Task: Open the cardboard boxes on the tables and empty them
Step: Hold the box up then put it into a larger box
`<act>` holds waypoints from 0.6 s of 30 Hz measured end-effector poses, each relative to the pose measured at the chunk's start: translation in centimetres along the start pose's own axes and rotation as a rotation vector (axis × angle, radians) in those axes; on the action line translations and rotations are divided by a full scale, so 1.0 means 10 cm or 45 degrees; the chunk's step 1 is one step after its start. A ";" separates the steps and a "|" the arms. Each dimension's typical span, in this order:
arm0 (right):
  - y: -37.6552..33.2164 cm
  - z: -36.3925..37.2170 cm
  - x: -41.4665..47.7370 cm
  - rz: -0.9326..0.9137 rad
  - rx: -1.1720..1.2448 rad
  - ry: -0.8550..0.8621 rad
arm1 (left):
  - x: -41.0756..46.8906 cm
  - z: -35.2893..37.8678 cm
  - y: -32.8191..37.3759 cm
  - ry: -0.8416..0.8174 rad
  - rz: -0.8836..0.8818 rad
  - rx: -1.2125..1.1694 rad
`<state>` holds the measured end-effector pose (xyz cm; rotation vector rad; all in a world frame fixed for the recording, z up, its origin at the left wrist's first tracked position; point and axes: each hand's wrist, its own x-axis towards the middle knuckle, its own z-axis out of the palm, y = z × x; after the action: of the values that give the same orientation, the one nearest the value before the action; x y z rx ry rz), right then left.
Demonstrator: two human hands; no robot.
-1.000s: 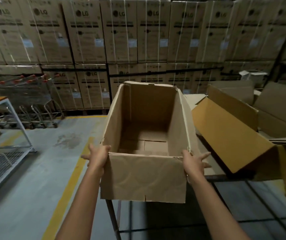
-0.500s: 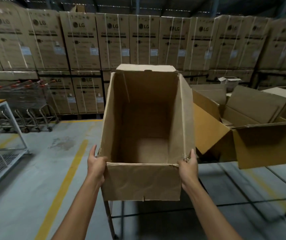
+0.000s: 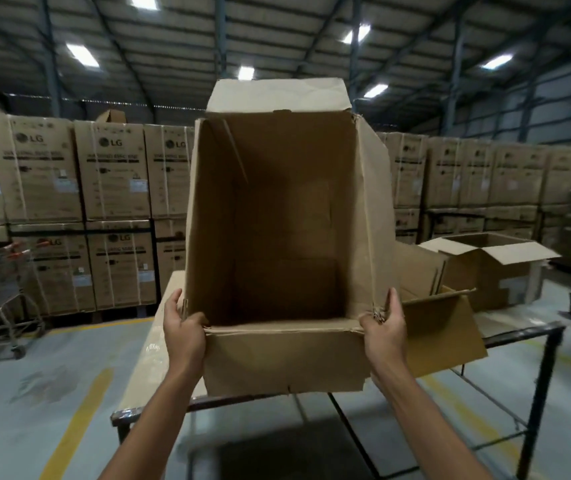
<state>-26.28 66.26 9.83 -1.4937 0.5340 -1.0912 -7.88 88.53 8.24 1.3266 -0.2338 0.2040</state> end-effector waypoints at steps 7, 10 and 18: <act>-0.24 -0.44 1.02 -0.102 0.090 0.127 | 0.19 1.09 0.40 -0.108 0.186 -0.174; -0.27 -0.60 1.57 -0.145 0.123 0.162 | 0.34 1.62 0.43 -0.168 0.244 -0.225; -0.13 -0.94 2.92 -0.192 0.126 0.207 | 0.89 2.98 0.22 -0.300 0.292 -0.233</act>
<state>-21.08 37.71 19.99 -1.3839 0.4779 -1.3458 -1.50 60.16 19.49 1.1394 -0.5923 0.2133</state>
